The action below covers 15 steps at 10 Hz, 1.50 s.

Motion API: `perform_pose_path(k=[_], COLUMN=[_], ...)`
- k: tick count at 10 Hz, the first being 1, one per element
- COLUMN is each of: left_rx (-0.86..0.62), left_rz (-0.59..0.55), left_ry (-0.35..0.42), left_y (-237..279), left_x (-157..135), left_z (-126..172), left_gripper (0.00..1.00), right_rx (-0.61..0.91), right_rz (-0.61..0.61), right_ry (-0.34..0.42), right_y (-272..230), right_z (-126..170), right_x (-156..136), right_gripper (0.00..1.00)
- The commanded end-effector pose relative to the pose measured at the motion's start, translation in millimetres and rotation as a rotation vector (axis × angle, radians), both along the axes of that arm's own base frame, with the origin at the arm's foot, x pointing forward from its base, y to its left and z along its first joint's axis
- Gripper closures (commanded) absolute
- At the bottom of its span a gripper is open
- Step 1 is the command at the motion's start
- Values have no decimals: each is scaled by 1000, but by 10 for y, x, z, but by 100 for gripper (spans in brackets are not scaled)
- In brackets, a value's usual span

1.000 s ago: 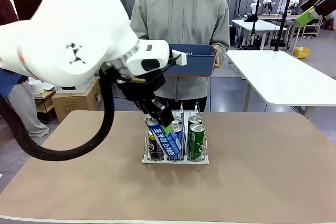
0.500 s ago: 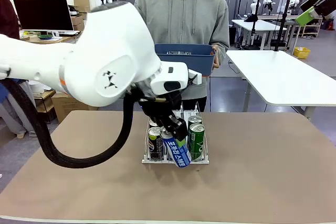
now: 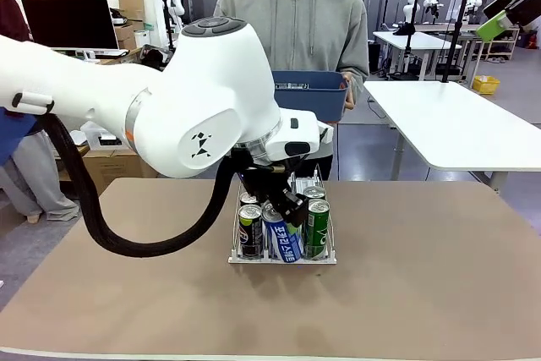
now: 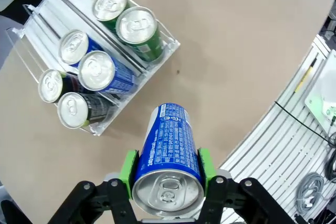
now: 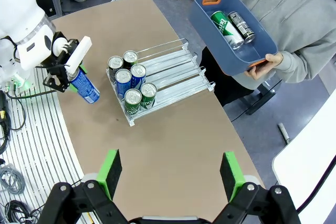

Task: Fill the beverage cans into the dispenser.
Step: Place the picked Ionic drink in the line of the Automatic Can Dispenser with the same cans.

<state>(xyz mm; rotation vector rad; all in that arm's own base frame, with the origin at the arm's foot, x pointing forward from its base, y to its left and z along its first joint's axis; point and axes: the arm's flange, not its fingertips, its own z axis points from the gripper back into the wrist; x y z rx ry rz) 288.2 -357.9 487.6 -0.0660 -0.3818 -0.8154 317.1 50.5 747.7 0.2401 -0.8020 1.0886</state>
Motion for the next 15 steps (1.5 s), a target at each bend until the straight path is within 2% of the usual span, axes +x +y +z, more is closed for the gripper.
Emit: perform_pose_path(k=[1,2,4,8,13,15], left_rx=[9,18,14,19,93,74], left_rz=[47,62,29,30,94,115], left_ry=[-55,-61,-23,-17,-60,-58], left_y=[-95,-102,0,-14,-151,-217], left_x=[103,137,90,114,362,461], left_z=[23,7,2,-24,-201,-252], left_gripper=[43,43,43,43,43,43], right_rx=[-3,-3,-3,-3,-3,-3], right_rz=[5,5,5,5,5,5], right_ry=[-1,-1,-1,-1,-1,-1], right_y=[1,1,1,1,1,1], right_z=[-9,-9,-9,-9,-9,-9], right_x=[7,7,7,7,7,7], right_gripper=[0,0,0,0,0,0])
